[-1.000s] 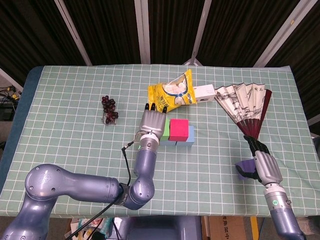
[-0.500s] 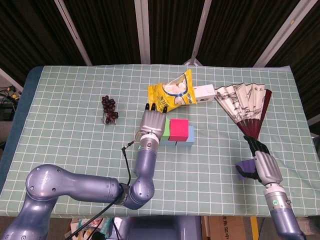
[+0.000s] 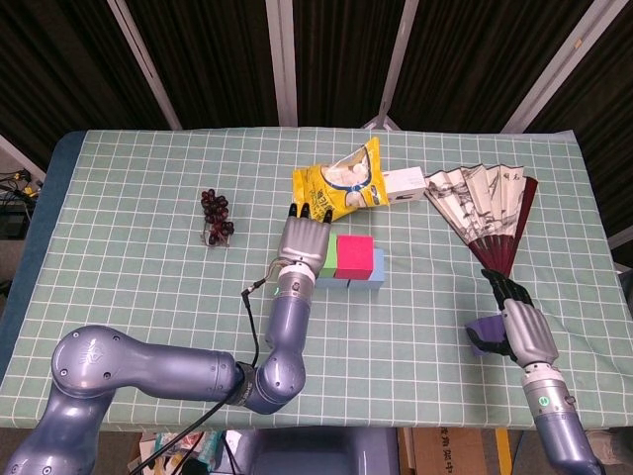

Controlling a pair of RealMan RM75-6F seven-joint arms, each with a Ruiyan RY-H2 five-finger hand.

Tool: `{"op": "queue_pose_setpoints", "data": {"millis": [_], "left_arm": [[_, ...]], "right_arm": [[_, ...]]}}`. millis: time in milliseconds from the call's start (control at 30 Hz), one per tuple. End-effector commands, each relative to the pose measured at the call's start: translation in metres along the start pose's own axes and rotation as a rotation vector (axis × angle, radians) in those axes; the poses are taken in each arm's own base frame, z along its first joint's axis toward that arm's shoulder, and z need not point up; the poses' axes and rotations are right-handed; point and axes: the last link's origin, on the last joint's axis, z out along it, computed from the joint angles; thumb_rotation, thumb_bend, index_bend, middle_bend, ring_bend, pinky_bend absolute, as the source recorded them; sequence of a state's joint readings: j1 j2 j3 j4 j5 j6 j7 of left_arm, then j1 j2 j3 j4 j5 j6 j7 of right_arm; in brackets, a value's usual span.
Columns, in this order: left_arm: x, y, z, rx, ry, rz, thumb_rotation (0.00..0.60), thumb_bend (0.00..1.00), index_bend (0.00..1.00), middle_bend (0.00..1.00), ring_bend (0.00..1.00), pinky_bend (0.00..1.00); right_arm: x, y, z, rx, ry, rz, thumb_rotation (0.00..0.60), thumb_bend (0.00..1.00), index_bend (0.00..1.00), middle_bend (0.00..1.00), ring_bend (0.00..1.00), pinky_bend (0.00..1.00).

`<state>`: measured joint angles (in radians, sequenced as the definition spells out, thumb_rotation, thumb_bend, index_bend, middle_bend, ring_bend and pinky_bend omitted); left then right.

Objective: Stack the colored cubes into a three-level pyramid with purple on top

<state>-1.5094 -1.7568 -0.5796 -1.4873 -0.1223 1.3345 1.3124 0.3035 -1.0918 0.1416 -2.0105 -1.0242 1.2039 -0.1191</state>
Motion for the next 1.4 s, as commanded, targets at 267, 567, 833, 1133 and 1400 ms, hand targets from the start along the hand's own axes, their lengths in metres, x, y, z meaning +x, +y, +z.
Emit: {"op": "queue_pose_setpoints", "data": {"millis": [267,567,833,1133,1400], "left_arm": [[-0.0024,0.0021,0.0003,-0.006,-0.002,-0.001,0.600,0.42,0.00,0.40,0.04,0.00],[-0.0028,0.0022,-0.0003,-0.002,-0.003,0.004,0.600,0.42,0.00,0.39,0.04,0.00],[-0.0023,0.0000,-0.0001,0.002,0.001,0.007,0.600,0.40,0.00,0.38,0.04,0.00],[-0.0028,0.0006,0.0002,-0.002,0.003,0.001,0.600,0.38,0.00,0.36,0.04,0.00],[-0.0041,0.0018,0.0007,-0.005,0.003,-0.006,0.600,0.37,0.00,0.36,0.04,0.00]], "right_arm": [[-0.0003,0.0003,0.0003,-0.002,-0.001,0.000,0.600,0.34,0.00,0.06,0.00,0.00],[0.0005,-0.0007,0.0005,0.000,0.001,0.004,0.600,0.34,0.00,0.06,0.00,0.00],[0.0000,-0.0003,-0.0002,0.001,-0.001,0.002,0.600,0.34,0.00,0.06,0.00,0.00],[-0.0003,0.0000,0.0000,0.000,-0.001,0.001,0.600,0.34,0.00,0.06,0.00,0.00],[-0.0002,0.0003,0.0002,-0.002,-0.001,0.001,0.600,0.34,0.00,0.06,0.00,0.00]]}}
